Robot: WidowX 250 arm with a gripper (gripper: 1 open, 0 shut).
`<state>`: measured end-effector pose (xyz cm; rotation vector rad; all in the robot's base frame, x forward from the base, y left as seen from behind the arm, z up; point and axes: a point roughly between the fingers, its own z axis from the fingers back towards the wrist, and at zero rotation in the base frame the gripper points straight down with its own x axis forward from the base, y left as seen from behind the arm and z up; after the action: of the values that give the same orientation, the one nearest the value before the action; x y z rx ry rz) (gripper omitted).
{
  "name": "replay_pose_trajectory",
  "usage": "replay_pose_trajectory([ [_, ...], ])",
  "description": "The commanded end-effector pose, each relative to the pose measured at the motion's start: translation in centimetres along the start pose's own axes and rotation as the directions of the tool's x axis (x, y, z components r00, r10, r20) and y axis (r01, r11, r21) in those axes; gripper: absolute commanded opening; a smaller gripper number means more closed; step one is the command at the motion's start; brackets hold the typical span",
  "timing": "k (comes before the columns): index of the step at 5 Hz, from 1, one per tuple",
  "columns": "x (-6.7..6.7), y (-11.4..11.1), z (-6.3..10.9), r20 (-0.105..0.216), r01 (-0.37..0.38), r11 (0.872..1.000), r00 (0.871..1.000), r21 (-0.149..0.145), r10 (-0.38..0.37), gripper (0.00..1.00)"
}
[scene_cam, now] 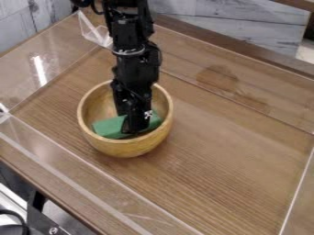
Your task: Remove the green block from inside the brown bowl and put it on the table
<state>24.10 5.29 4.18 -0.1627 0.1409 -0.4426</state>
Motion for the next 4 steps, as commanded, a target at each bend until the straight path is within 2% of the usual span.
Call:
replay_pose_trajectory([
  [1, 0.46, 0.59, 1.49, 0.039, -0.018, 1.000, 0.999, 0.019, 0.017, 0.00],
  [4, 0.12, -0.02, 2.09, 0.025, -0.044, 0.999, 0.999, -0.019, 0.045, 0.00],
])
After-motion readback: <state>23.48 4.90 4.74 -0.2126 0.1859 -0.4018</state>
